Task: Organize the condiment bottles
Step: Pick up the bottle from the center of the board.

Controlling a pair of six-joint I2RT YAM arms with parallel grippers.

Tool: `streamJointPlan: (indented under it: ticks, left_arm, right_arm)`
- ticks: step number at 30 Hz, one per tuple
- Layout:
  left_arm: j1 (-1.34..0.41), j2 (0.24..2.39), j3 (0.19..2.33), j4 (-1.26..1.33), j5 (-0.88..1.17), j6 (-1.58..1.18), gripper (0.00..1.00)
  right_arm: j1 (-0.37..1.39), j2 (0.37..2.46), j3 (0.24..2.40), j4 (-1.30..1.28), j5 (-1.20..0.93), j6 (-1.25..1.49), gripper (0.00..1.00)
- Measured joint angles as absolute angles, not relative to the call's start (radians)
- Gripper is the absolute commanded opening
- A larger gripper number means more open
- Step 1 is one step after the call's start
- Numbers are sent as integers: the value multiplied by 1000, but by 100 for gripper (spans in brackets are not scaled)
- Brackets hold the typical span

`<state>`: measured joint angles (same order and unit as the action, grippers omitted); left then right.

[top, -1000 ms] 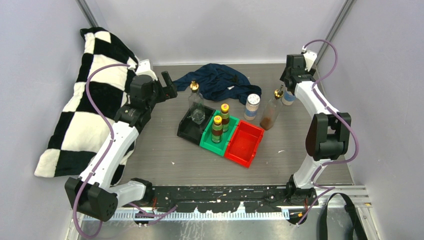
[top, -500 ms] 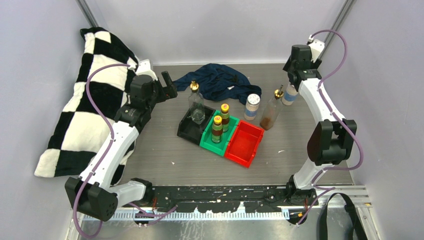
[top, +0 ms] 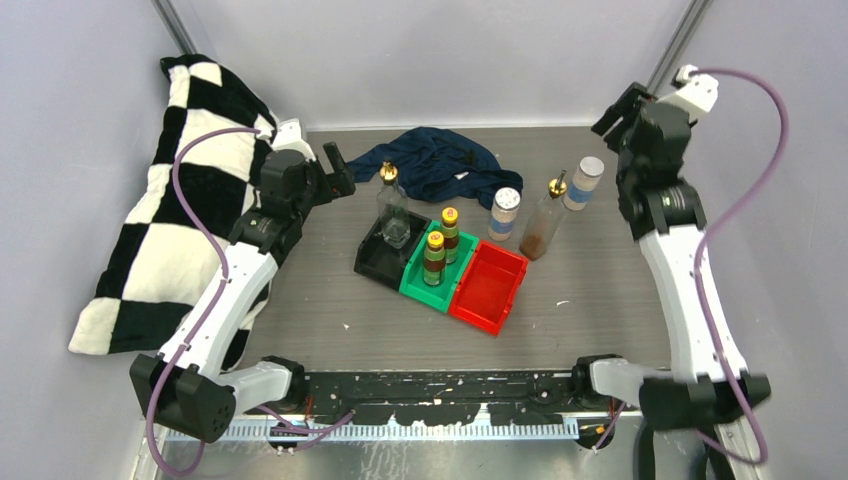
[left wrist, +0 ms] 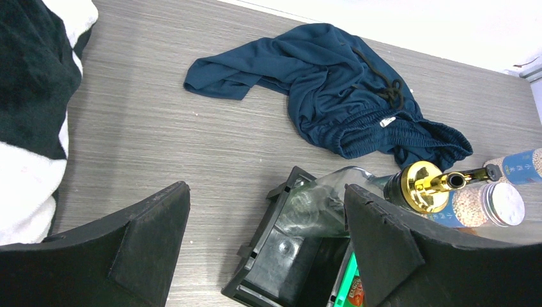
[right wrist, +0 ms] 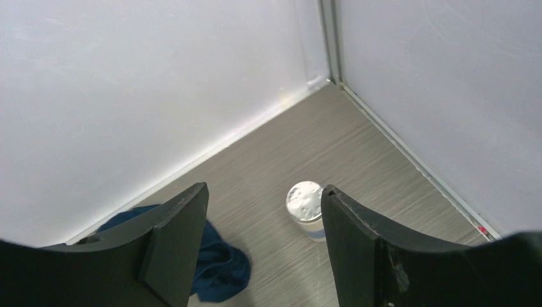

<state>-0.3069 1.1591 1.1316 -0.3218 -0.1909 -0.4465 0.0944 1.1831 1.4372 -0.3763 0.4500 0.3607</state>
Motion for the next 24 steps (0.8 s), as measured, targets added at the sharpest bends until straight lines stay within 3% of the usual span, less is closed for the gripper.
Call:
streamJointPlan:
  ticks: [10, 24]
  left_arm:
    - [-308, 1159, 1119, -303, -189, -448, 91]
    - [-312, 1159, 1115, -303, -187, -447, 91]
  right_arm:
    - [338, 815, 1139, -437, 370, 262, 69]
    - [500, 807, 1016, -529, 435, 243, 70]
